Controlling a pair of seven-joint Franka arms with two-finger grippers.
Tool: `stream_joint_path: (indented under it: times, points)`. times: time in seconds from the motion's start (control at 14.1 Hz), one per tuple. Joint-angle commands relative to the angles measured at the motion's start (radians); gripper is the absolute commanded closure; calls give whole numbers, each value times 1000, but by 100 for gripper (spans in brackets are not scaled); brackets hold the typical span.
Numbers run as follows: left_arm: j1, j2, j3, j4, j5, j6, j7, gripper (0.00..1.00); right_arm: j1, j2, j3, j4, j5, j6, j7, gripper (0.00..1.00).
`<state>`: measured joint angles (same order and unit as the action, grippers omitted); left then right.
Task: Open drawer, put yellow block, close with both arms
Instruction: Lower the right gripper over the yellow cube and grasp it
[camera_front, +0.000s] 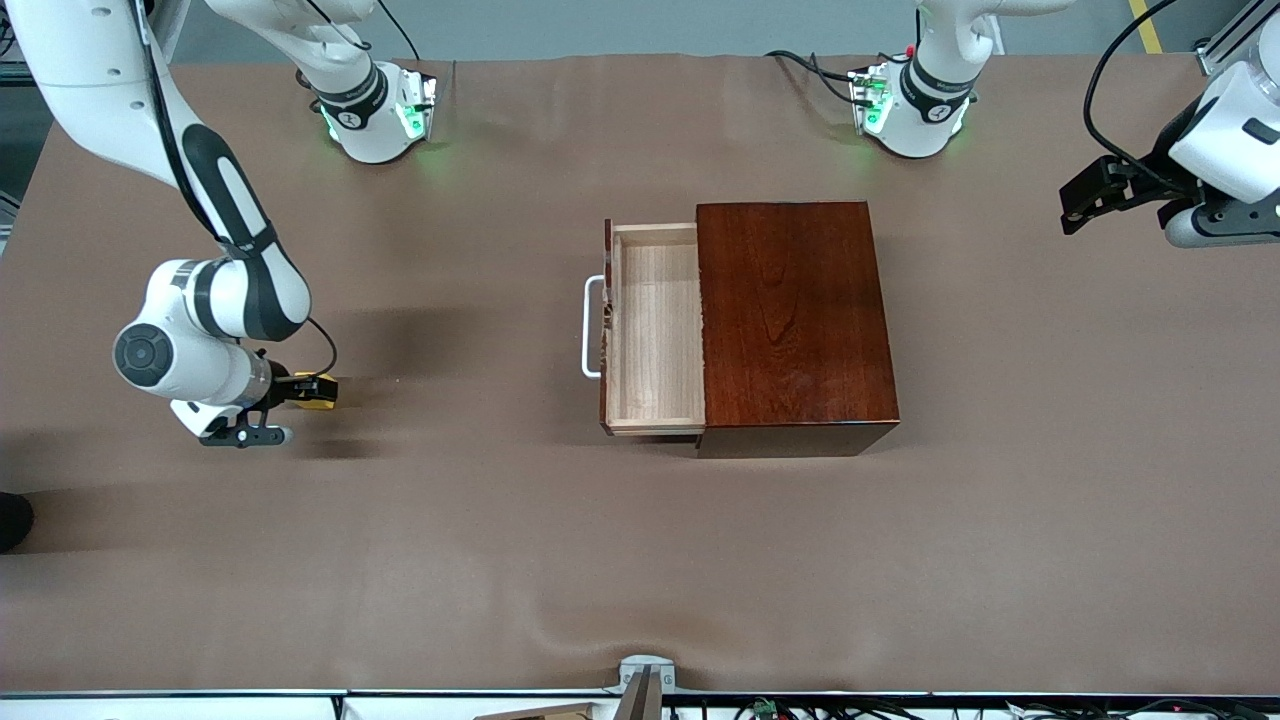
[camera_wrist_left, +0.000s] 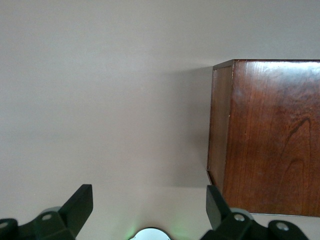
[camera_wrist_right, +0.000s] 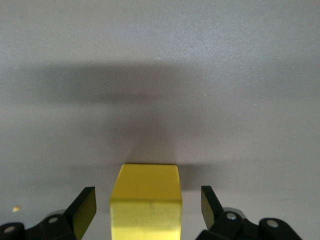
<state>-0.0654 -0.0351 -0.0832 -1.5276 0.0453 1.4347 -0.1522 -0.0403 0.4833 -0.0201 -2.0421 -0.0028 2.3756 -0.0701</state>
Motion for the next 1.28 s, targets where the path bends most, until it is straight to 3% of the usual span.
stream_joint_path:
  times: [0.0,0.07,0.5,0.78,1.21]
  points:
    - [13,-23,-7,-17,-13,-5,17,0,-3,-9,2,-10,7,-1,-16,86]
    - [15,-23,-7,-17,-13,-5,17,0,-9,-11,2,-4,7,-21,-17,100]
    - [15,-25,-7,-16,-13,-7,19,0,0,-41,6,106,10,-257,-5,100]
    - [13,-25,-7,-16,-13,-7,19,0,2,-54,5,201,104,-425,7,100]
    - [13,-25,-7,-16,-13,-7,19,0,59,-78,6,350,151,-646,188,100]
